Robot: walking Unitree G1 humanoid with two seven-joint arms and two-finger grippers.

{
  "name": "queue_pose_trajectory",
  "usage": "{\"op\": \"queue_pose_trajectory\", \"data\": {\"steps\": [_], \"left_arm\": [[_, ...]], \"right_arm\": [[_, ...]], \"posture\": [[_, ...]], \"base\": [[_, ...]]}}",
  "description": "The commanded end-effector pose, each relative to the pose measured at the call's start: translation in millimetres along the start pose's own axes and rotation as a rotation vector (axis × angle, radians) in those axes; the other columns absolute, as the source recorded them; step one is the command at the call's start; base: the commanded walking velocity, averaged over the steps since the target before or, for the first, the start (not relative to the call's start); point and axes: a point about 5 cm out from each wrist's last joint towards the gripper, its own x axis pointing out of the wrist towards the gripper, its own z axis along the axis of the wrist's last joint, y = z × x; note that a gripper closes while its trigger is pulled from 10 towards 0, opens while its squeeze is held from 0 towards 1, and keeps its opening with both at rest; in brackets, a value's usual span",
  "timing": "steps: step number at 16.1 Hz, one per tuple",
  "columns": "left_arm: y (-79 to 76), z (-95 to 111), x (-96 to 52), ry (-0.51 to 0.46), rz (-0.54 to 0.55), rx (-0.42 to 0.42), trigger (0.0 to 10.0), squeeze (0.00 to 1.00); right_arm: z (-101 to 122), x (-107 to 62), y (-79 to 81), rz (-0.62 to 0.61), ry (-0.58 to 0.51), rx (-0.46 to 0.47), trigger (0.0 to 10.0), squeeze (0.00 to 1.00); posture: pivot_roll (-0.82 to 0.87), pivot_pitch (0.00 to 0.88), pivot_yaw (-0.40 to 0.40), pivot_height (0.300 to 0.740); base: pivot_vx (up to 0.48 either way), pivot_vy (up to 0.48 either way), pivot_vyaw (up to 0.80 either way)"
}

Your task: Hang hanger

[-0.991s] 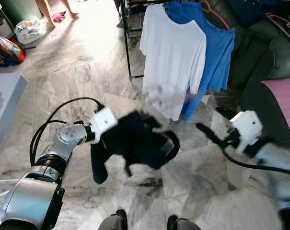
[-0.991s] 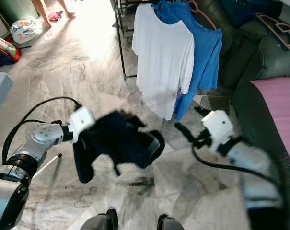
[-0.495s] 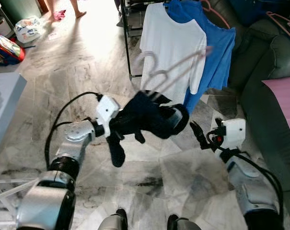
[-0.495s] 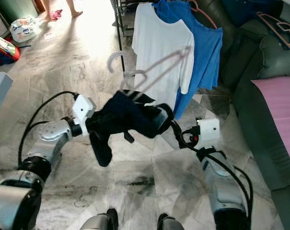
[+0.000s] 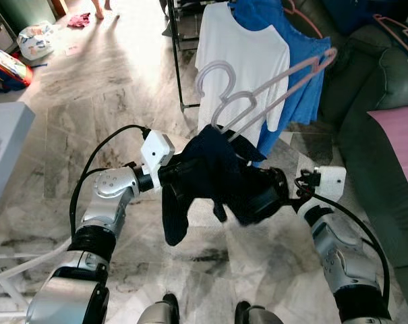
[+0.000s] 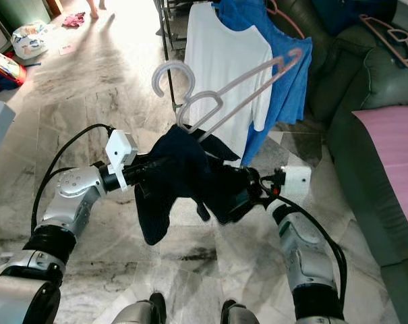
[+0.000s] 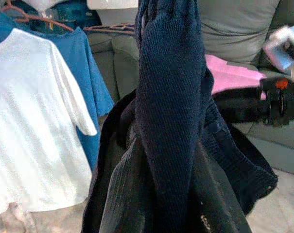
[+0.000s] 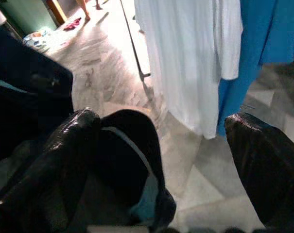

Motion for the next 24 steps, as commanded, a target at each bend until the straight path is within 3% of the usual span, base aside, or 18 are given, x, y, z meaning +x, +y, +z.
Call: {"op": "queue_pose_trajectory", "data": {"steps": [1,2,3,4,12,19,20,22,24], "left_arm": [[-0.5,11,1.4,-0.045,-0.015,0.021,0.0,0.0],[-1.0,13,2.6,-0.056,-0.02,0.021,0.0,0.0],[-1.4,16,3.3,-0.06,-0.022,0.023,0.0,0.0],[-1.4,18,3.6,-0.065,-0.023,0.025,0.0,0.0],[2.6,35,4.0,-0.112,-0.006,0.023,0.0,0.0],[0.5,47,5.2,-0.161,-0.031,0.005,0.0,0.0],[0.1,50,5.6,-0.174,-0.035,0.001,0.0,0.0],[-0.3,54,5.9,-0.19,-0.04,-0.003,0.0,0.0],[0.1,56,5.5,-0.198,-0.038,-0.01,0.0,0.0]], "right_arm": [[-7,0.4,2.3,0.019,0.031,0.044,10.0,1.0],[-10,0.9,5.7,0.036,0.043,0.053,10.0,1.0],[-13,1.2,9.3,0.055,0.053,0.073,10.0,0.13],[-15,1.6,13.4,0.074,0.064,0.091,10.0,0.0],[-24,5.4,13.1,0.076,0.113,0.154,10.0,0.0],[-42,8.6,9.3,-0.018,0.205,0.272,10.0,0.0],[-44,9.1,6.4,-0.048,0.217,0.293,0.0,0.0],[-43,10.6,-2.1,-0.101,0.203,0.362,0.0,0.0],[-43,11.0,-3.7,-0.104,0.203,0.366,0.0,0.0]], "posture": [[-0.03,0.222,0.045,0.74],[-0.03,0.222,0.045,0.74],[-0.03,0.221,0.044,0.74],[-0.03,0.221,0.042,0.74],[-0.02,0.213,0.03,0.74],[-0.02,0.214,0.028,0.74],[-0.01,0.212,0.029,0.74],[-0.01,0.211,0.029,0.74],[-0.01,0.211,0.03,0.74]], "base": [[0.0,0.0,0.0],[0.0,0.0,0.0],[0.0,0.0,0.0],[0.0,0.0,0.0],[0.0,0.0,0.0],[0.0,0.0,0.0],[0.0,0.0,0.0],[0.0,0.0,0.0],[0.0,0.0,0.0]]}}
